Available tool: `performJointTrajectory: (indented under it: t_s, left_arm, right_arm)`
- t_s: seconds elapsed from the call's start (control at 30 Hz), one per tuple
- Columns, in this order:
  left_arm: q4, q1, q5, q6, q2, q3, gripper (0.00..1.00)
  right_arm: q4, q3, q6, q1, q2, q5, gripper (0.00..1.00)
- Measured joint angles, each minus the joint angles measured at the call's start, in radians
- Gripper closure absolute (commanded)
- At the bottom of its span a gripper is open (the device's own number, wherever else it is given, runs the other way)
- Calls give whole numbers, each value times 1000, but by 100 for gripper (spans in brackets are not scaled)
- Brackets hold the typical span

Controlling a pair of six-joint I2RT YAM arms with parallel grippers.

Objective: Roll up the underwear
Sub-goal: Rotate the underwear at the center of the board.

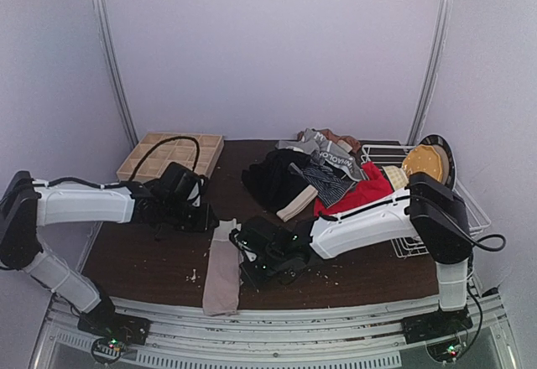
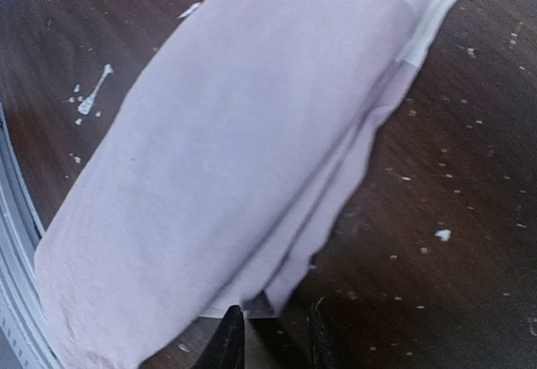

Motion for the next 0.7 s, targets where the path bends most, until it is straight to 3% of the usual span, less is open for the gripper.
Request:
performJointTrajectory:
  t_s: [0.2, 0.43, 0.57, 0.7]
  left_arm:
    - [35, 0, 75, 17, 141, 60, 76]
    - [80, 0, 114, 24, 323, 194, 90]
    - [92, 4, 110, 23, 370, 202, 99]
    - [110, 16, 110, 22, 398, 199, 100]
  right_arm:
    - [-13, -79, -19, -43, -72, 6, 71]
    - [55, -92, -8, 9, -167, -13, 71]
    - [103, -55, 1, 68, -147, -24, 71]
    - [150, -1, 25, 112, -66, -39, 72]
